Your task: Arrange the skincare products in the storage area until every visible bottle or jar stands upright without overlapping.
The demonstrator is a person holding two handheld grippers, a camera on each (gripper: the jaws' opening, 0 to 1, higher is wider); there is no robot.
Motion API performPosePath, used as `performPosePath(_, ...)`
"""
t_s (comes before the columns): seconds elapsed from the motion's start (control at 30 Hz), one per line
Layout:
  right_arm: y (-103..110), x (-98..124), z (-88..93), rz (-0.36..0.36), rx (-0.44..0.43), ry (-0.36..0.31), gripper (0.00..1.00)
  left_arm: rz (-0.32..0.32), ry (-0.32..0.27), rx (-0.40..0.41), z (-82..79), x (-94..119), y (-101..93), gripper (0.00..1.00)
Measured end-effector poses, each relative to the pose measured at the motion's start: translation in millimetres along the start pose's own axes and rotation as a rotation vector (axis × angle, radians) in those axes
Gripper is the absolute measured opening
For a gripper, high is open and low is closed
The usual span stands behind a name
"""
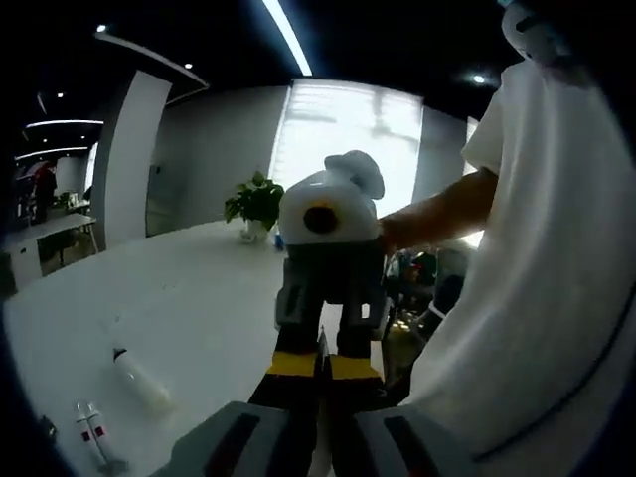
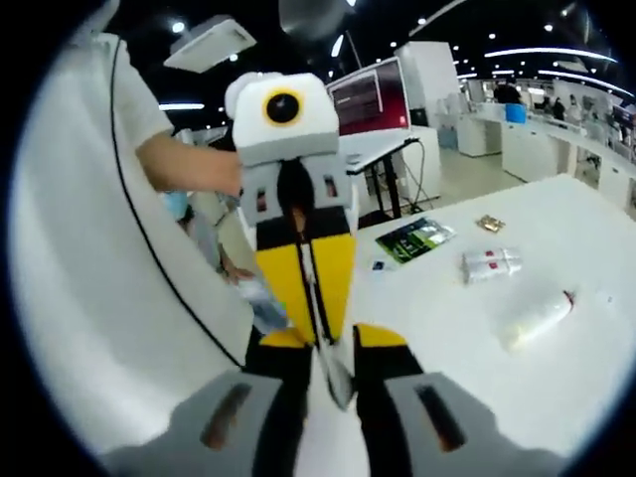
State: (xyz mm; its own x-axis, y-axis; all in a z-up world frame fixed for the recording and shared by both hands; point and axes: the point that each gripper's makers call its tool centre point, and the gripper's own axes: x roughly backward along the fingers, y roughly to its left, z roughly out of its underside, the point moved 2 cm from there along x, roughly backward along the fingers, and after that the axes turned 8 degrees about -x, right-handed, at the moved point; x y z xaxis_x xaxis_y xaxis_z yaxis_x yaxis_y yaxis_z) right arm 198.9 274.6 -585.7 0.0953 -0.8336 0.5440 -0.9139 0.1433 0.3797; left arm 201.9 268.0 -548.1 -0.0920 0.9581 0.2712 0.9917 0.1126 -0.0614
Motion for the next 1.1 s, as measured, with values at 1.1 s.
performPosePath(1.1, 4, -7, 21.8, 0.079, 0.301, 0.528, 0.08, -0.088, 0.022, -0.039, 24.7, 6, -14.0, 0.03)
